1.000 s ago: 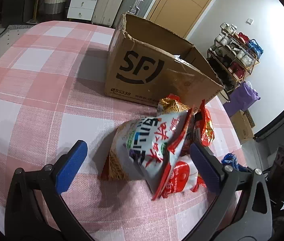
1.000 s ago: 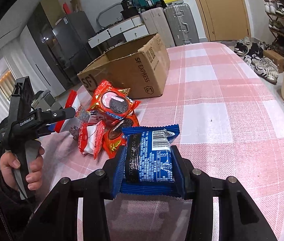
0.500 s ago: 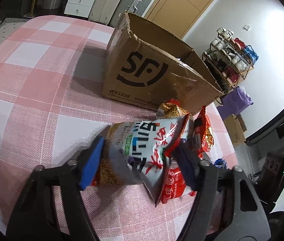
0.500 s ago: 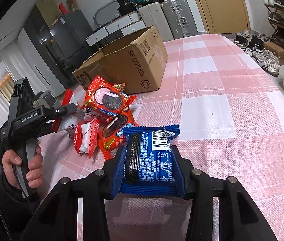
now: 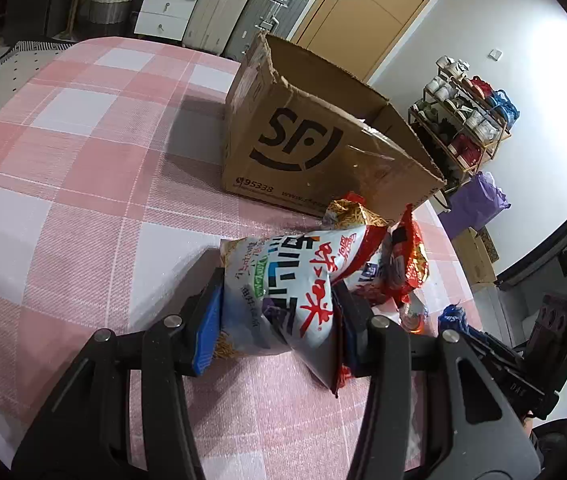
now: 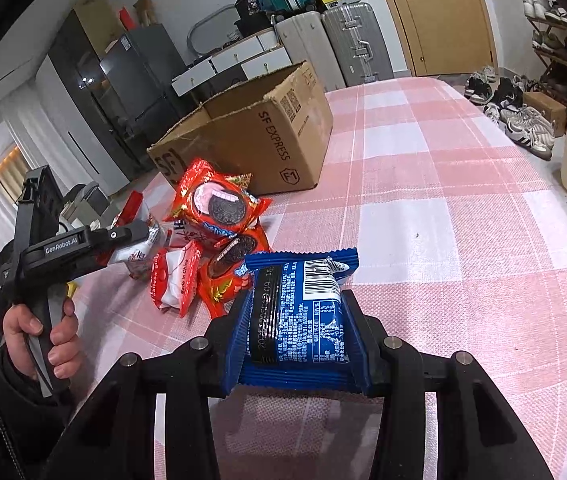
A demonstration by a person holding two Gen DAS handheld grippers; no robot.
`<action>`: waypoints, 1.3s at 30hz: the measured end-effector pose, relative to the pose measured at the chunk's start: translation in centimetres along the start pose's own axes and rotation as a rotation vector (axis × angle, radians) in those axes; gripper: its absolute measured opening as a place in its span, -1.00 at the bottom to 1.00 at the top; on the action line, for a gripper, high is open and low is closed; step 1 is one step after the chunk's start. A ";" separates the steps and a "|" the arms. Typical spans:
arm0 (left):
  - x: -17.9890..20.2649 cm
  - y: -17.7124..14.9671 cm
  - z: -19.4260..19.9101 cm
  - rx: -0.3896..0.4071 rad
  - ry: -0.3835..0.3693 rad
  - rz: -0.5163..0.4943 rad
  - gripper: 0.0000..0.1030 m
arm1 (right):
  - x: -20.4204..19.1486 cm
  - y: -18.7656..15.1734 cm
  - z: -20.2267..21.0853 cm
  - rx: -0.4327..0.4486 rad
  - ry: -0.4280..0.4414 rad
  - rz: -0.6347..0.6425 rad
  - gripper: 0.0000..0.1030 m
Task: Organize snacks
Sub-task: 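Grasp the white-and-red noodle bag with the left gripper while the right gripper holds the blue pack, then carry both bags over the box and open both grippers to drop them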
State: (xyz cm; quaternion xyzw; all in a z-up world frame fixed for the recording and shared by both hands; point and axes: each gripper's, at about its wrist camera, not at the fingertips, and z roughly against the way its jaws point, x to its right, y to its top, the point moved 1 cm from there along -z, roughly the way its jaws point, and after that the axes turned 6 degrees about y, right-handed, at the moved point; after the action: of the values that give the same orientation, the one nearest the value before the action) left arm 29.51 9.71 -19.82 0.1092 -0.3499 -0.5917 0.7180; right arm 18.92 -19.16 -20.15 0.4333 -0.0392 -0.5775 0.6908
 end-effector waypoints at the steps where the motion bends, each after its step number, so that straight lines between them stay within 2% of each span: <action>1: 0.1 0.0 0.2 0.005 0.006 -0.003 -0.11 | -0.1 0.1 0.2 0.003 0.002 0.002 -0.15; 10: 0.8 -1.0 3.3 0.047 0.004 -0.051 -0.11 | -2.1 1.2 1.9 0.047 0.014 0.046 -0.15; 18: 3.0 -1.3 6.6 0.088 -0.006 -0.117 -0.11 | -5.1 3.4 3.7 0.102 0.045 0.119 -0.15; 21: 3.8 -0.9 7.2 0.090 0.039 -0.140 -0.11 | -6.4 4.3 4.2 0.117 0.052 0.153 -0.15; 32: 7.3 2.1 10.3 0.146 0.052 -0.241 -0.10 | -10.1 9.6 5.0 0.176 0.083 0.238 -0.15; 39: 8.6 4.6 10.8 0.116 0.040 -0.257 -0.10 | -12.0 13.0 3.7 0.173 0.089 0.291 -0.15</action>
State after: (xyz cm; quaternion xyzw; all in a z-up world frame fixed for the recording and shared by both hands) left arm 26.72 5.76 -6.08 0.2063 -0.3522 -0.6553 0.6356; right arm 22.85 -11.75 -4.16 0.5061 -0.1205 -0.4459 0.7284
